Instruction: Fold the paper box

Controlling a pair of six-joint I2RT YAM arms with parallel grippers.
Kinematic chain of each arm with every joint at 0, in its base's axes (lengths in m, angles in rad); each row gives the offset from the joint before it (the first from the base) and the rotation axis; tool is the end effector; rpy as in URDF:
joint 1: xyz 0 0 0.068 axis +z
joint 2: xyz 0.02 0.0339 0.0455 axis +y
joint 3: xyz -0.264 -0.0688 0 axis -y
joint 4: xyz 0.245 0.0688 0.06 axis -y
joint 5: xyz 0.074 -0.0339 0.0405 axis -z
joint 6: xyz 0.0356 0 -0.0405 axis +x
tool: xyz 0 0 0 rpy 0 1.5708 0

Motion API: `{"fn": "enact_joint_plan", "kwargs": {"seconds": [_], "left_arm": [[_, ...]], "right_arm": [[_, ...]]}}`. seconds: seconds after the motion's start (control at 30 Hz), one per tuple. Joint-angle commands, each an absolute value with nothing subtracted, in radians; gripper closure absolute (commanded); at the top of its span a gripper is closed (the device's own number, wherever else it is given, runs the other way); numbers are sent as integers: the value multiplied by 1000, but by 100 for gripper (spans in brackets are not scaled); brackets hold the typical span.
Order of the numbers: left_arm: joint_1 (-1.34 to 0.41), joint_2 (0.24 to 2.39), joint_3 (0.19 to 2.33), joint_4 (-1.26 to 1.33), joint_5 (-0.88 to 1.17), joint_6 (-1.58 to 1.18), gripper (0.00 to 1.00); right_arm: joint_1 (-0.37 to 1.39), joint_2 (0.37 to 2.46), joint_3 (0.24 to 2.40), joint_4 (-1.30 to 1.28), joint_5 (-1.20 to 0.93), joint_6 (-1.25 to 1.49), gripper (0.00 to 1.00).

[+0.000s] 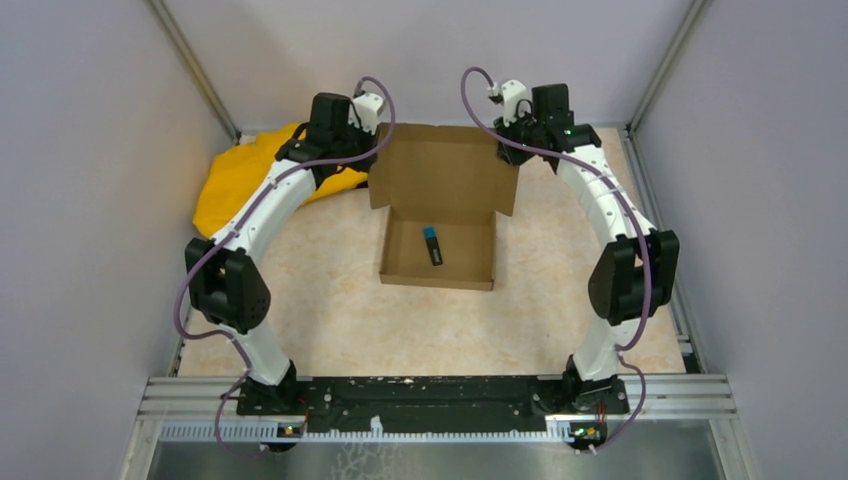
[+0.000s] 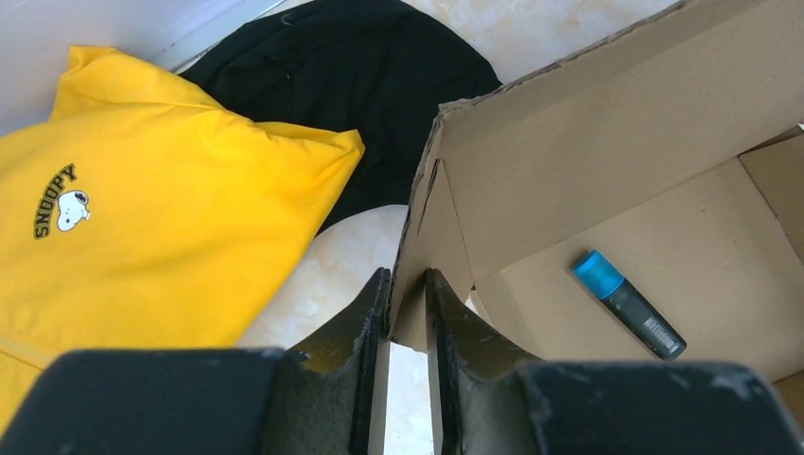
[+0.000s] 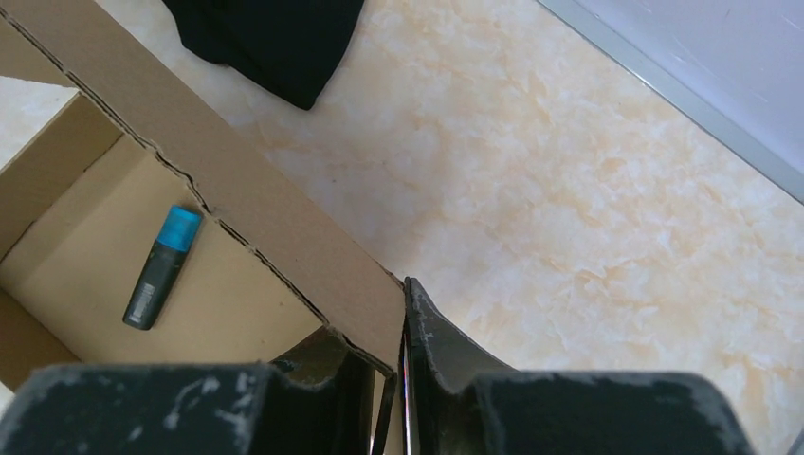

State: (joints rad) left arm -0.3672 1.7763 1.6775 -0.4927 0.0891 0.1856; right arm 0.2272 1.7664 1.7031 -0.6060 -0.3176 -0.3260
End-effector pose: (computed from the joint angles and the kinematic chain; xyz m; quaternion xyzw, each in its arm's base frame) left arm 0.3857 -0.1517 0.3465 0.2607 0.8424 -0.0817 0.4643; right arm 0.3913 0.1019 0.3500 -0.3090 0.8362 0.1209 0.4367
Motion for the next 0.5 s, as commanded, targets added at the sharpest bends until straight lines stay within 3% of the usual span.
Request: {"fn": "enact_joint_plan", "kwargs": {"seconds": [0.0, 0.17, 0.47], "left_arm": [[-365, 1717, 1629, -445, 82, 152, 76], [-371, 1684, 1591, -418, 64, 139, 76], [-375, 1678, 1592, -418, 41, 130, 77]], "right_arm": [[250, 1727, 1700, -564, -257, -308, 86], [265, 1718, 1702, -581, -198, -297, 75], [265, 1666, 1672, -575, -144, -282, 66]]}}
